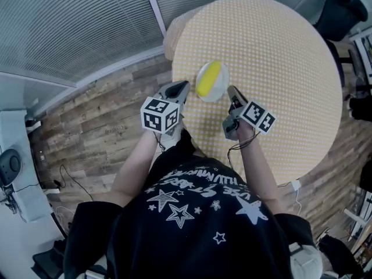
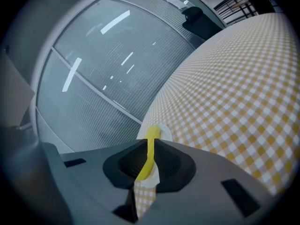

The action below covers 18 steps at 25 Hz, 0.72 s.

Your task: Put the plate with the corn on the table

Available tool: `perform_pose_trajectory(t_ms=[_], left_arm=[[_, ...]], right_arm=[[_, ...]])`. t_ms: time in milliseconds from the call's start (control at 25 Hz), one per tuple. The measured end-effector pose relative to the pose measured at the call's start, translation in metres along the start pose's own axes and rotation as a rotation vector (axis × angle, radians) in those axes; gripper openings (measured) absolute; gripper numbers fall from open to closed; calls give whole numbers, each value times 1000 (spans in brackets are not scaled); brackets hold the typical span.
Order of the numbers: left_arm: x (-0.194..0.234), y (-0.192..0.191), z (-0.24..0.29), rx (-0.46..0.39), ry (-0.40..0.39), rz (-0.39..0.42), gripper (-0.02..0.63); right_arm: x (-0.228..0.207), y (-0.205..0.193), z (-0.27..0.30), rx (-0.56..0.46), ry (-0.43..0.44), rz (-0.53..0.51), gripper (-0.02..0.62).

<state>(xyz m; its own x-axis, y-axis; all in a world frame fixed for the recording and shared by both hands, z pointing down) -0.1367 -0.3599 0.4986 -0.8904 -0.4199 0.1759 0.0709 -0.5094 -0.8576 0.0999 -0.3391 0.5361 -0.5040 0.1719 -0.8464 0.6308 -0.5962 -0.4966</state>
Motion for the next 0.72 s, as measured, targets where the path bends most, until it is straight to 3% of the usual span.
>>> perform_pose_trajectory(t_ms=[200, 720], left_arm=[[-13, 3, -19, -36, 17, 7, 8], [-69, -18, -90, -109, 49, 27, 8]], right_arm=[[24, 2, -16, 0, 72, -96, 54], [63, -25, -102, 72, 156, -317, 54]])
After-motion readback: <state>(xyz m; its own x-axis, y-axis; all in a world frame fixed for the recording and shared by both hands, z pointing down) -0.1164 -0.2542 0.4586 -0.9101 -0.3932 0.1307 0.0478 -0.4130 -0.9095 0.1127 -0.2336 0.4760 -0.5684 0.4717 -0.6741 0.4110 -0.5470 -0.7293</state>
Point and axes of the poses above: the fingertips, and each gripper's own axes: z forward along the fingers, x to its left, y out of its top, the point moved 7 cm from there along -z, backward along the fingers, and after that the axes turned 15 degrees about y, right-handed, at the moved point
